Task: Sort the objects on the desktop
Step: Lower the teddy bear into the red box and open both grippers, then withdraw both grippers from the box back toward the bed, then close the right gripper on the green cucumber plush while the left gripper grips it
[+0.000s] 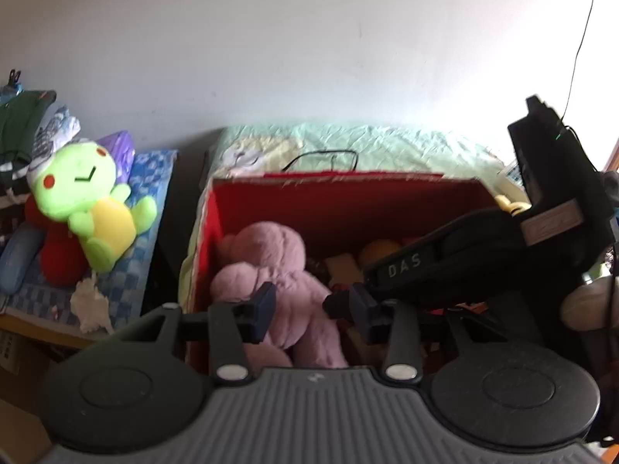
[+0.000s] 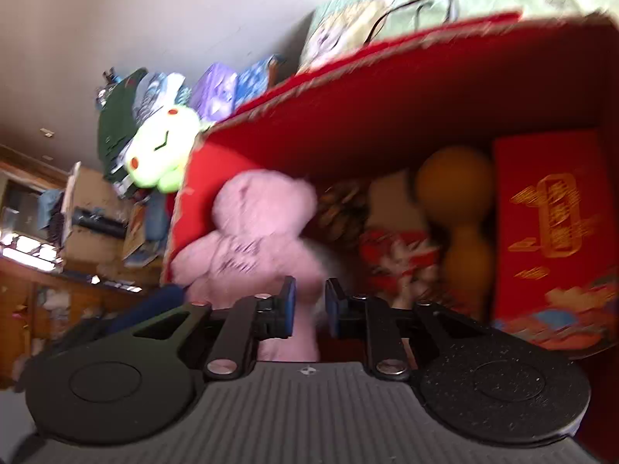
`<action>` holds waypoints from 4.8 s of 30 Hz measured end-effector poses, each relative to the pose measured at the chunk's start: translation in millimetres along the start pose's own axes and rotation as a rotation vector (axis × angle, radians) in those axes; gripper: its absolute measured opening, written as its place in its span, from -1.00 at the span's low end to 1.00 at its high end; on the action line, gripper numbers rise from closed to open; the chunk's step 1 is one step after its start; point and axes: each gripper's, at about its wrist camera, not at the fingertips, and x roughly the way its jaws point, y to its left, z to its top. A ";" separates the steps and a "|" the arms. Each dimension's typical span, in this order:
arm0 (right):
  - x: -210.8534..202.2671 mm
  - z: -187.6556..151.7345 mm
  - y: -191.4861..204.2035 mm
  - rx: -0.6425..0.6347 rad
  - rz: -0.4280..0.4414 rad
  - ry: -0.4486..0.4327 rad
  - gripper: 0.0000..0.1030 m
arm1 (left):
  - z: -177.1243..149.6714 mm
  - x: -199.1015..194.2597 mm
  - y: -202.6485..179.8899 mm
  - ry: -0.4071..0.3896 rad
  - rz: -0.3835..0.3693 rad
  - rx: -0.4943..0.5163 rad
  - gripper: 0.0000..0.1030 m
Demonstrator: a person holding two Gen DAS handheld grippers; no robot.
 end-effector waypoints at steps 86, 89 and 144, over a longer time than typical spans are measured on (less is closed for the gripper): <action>-32.5 -44.2 -20.8 -0.192 -0.369 -0.260 -0.50 | -7.0 45.3 -32.2 0.193 0.234 -0.009 0.60; -47.2 -45.9 -16.4 -0.211 -0.359 -0.301 -0.47 | -3.2 31.7 -37.1 0.148 0.244 -0.008 0.76; -328.7 -60.3 -392.3 0.407 -0.180 -0.533 -0.24 | 4.9 164.3 -460.8 0.138 -0.454 0.183 0.64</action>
